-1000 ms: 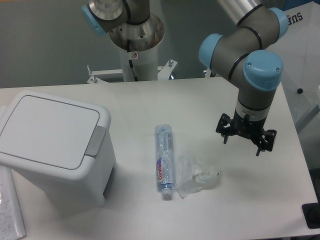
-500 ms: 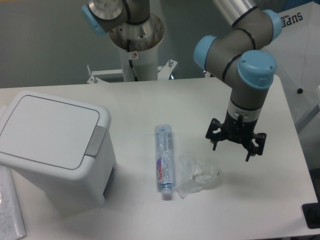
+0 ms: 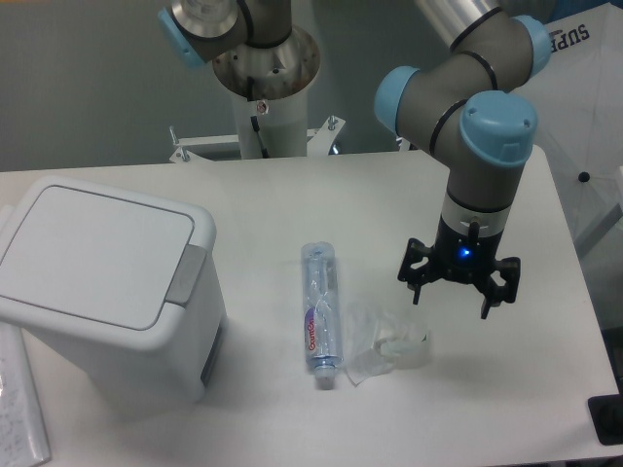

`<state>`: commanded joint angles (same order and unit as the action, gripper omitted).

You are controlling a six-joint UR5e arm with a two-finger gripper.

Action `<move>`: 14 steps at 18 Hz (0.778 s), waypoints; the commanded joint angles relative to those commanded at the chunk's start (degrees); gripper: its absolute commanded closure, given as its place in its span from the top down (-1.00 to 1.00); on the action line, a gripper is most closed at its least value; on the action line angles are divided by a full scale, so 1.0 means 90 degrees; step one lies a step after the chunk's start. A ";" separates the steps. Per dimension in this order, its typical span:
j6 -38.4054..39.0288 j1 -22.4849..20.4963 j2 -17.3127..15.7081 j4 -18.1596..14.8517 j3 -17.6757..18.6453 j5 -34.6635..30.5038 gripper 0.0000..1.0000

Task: Open the trash can
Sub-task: 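Move the open gripper over the bottle toward the trash can lid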

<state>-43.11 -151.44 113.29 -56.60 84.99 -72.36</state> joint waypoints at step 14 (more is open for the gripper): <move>0.2279 0.0811 -0.0791 -0.0029 0.0029 0.1027 1.00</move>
<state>-22.59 -144.14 106.17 -56.86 85.25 -63.11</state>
